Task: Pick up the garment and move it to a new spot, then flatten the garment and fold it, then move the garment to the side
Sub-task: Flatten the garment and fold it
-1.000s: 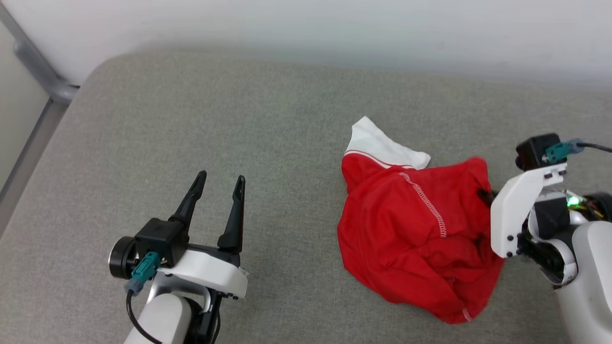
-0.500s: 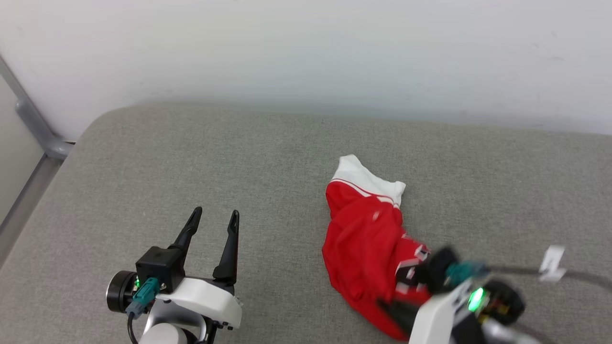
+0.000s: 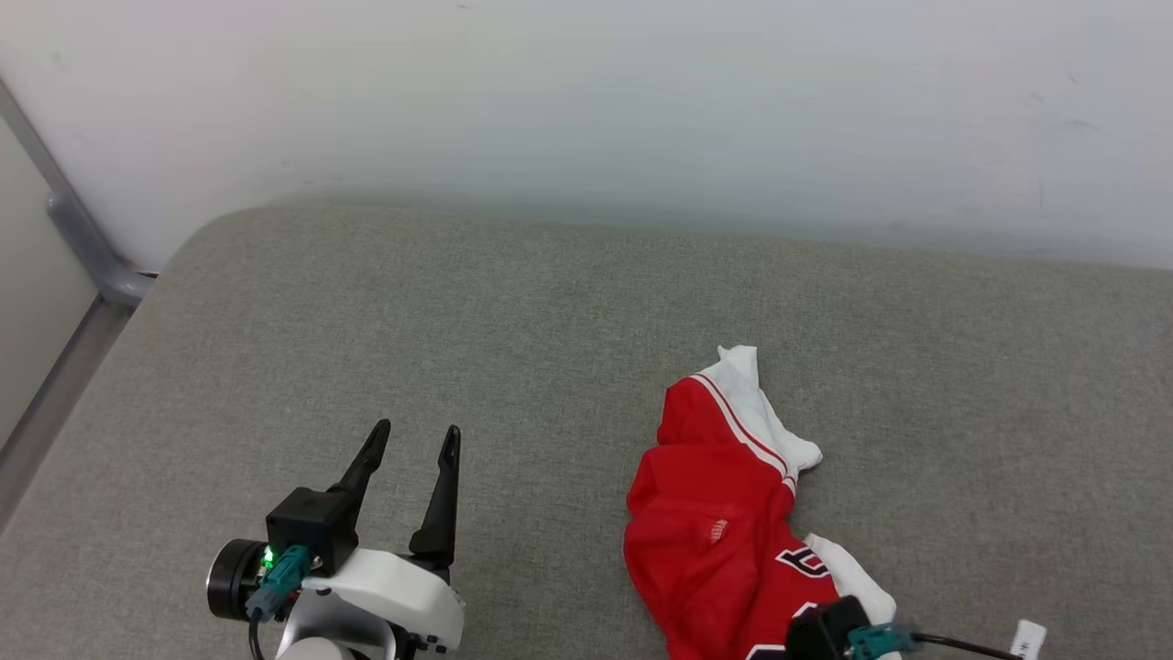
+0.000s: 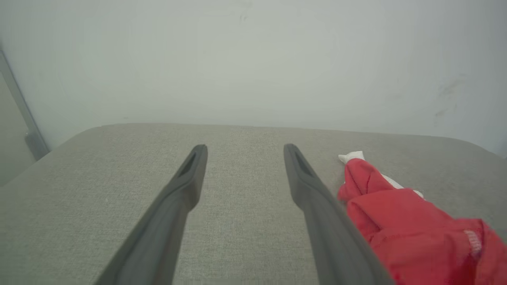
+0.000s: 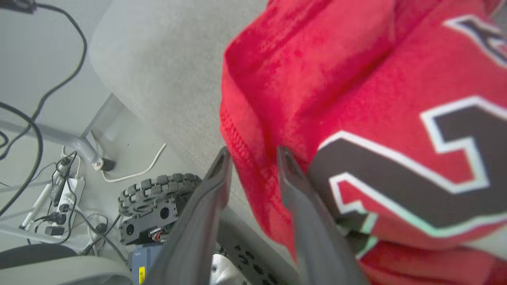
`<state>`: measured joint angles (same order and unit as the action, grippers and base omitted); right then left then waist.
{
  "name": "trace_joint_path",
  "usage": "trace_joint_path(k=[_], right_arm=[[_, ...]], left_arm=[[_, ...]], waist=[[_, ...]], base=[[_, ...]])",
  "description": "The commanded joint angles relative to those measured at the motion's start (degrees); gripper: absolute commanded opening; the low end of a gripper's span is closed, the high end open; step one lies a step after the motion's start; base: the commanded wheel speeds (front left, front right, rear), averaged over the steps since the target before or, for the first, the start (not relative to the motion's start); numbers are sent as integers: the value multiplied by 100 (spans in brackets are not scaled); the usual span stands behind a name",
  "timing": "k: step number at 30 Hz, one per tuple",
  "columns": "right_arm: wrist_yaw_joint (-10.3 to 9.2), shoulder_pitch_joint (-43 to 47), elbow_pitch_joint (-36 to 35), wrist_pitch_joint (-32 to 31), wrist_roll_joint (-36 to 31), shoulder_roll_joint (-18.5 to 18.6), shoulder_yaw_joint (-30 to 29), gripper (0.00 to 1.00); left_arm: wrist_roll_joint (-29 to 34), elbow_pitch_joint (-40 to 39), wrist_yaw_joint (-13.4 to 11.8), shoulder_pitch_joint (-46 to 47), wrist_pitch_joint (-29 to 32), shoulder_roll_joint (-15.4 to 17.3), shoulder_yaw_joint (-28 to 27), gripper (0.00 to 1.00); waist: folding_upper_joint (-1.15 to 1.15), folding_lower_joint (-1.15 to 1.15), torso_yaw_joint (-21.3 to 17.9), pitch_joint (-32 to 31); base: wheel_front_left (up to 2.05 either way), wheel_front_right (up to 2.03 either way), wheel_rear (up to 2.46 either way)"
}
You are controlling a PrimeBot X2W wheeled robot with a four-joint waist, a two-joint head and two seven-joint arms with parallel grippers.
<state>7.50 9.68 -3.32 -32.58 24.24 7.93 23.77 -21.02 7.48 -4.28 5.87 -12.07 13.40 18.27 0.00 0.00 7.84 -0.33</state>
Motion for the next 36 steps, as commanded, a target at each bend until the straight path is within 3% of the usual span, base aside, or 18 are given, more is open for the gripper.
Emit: trace_joint_path(k=[1,9,15,20,25,30,36], right_arm=[[-2,-70,-101,404,-63,-61,-54,100],[-2,-261,-227,2422,-178,-292,-638,100],[-2,-566,161,2649,-418,-426,-1682,100],[-2,-1216,693,2231,-609,-241,-2531,100],[-2,-2038,1353,1160,-651,171,-2761,100],[-3,-2829,1782,-222,-507,565,-2335,100],[-2,-3558,2058,-966,-358,834,-1640,100]], left_arm=[[-34,-2,-29,-83,6,16,-4,100],[-61,-50,-105,-119,-7,45,-30,100],[-60,-109,-165,-32,-30,67,-65,100],[-62,-169,-132,147,-92,53,-82,100],[-19,-182,-78,384,-186,-29,-50,100],[14,-177,14,630,-259,-129,-13,100],[57,-145,85,820,-298,-260,-26,100]], waist=[[0,0,-3,-14],[0,0,-27,-42],[0,0,-11,43],[0,0,93,366],[0,0,253,757],[0,0,454,1100],[0,0,621,1355]], base=[[0,0,0],[0,0,0],[0,0,0],[0,0,0],[0,0,0],[0,0,0],[0,0,0]])
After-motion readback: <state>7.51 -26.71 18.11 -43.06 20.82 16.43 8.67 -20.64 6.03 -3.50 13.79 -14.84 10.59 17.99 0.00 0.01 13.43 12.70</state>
